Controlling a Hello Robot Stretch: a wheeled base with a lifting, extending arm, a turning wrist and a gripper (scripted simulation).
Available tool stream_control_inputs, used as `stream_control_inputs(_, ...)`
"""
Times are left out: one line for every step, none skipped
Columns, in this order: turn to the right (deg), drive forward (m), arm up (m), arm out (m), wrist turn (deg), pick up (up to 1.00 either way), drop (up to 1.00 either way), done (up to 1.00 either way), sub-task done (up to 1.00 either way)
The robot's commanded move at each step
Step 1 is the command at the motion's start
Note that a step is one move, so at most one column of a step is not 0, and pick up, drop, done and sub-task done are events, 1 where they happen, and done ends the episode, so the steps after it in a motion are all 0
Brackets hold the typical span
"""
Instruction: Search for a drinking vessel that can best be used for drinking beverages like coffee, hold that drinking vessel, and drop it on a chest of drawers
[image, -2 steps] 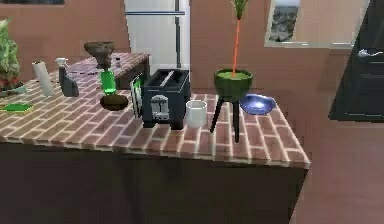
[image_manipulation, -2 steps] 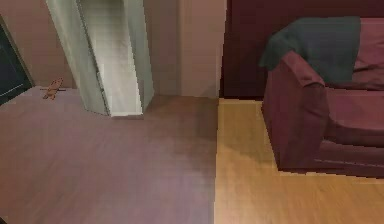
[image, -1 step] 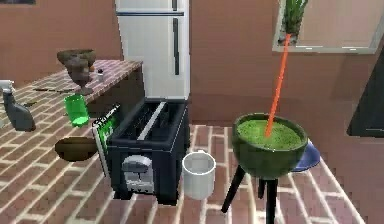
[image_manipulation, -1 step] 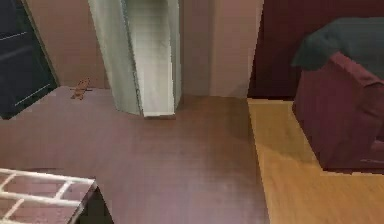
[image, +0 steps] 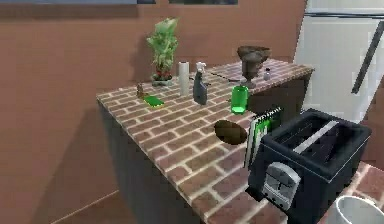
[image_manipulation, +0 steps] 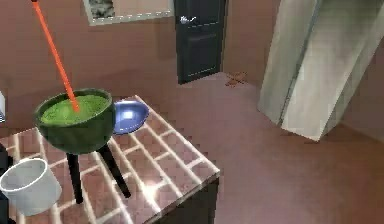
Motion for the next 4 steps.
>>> stream_control_inputs(-36.0,0.0,0.0,0.0,0.0,0.0,0.0,0.0,0.0)
stream_control_inputs(0.0,0.0,0.5,0.0,0.0,0.0,0.0,0.0,0.0)
stream_control_inputs(0.0,0.0,0.38,0.0,0.0,0.0,0.0,0.0,0.0)
stream_control_inputs(0.0,0.0,0.0,0.14,0.0,0.0,0.0,0.0,0.0)
